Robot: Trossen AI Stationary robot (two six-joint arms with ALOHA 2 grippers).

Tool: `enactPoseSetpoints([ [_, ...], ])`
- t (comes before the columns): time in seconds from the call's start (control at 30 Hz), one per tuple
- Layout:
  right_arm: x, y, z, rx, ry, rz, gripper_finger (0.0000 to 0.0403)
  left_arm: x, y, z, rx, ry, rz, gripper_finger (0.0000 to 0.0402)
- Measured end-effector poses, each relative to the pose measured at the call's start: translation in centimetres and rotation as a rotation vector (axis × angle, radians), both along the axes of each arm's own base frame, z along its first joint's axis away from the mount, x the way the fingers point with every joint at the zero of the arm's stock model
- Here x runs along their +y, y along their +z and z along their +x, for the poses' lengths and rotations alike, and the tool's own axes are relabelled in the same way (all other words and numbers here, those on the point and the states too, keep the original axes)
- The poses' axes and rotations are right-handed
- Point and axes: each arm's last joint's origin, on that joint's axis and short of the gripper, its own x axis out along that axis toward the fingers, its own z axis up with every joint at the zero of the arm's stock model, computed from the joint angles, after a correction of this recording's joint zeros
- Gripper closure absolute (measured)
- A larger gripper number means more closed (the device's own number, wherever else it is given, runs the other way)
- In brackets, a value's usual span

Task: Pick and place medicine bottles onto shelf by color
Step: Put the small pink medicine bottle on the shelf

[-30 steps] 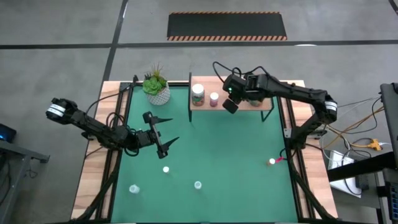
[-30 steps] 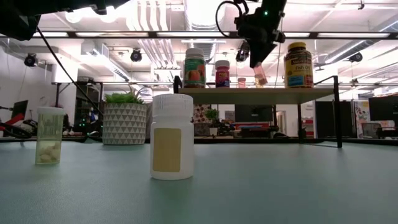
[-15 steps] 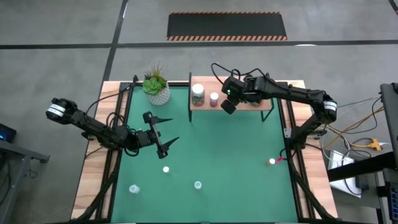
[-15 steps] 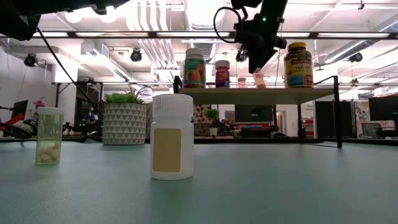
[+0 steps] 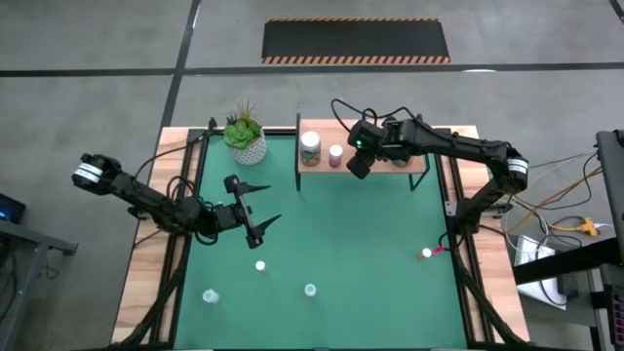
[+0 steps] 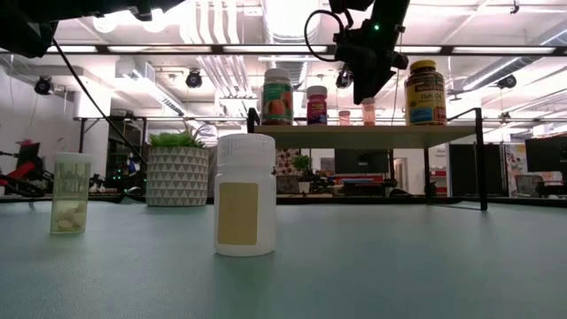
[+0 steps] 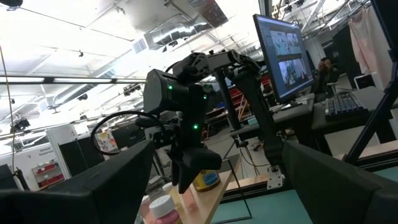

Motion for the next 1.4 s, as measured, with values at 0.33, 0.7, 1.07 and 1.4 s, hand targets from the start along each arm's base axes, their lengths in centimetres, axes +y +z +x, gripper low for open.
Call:
enactPoseSetpoints([
  [0.33, 0.0, 2.5, 0.0, -0.025, 0.055, -0.036, 0.0276, 0.0, 0.0, 0.0, 0.0, 0.001, 0.0, 0.0061],
  [0.7, 0.1, 2.3, 0.0, 0.049, 0.164, -0.028, 0.0391, 0.0, 0.0, 0.0, 0.0, 0.001, 0.0, 0.0061],
  [1.07, 0.1, 2.1, 0.0, 0.053, 0.162, -0.019, 0.0394, 0.0, 0.0, 0.0, 0.0, 0.0, 0.0, 0.0061],
  [1.4, 0.1, 0.8, -0.2, 0.101, 0.154, -0.02, 0.0394, 0.0, 0.0, 0.0, 0.002, 0.0, 0.001, 0.0061],
])
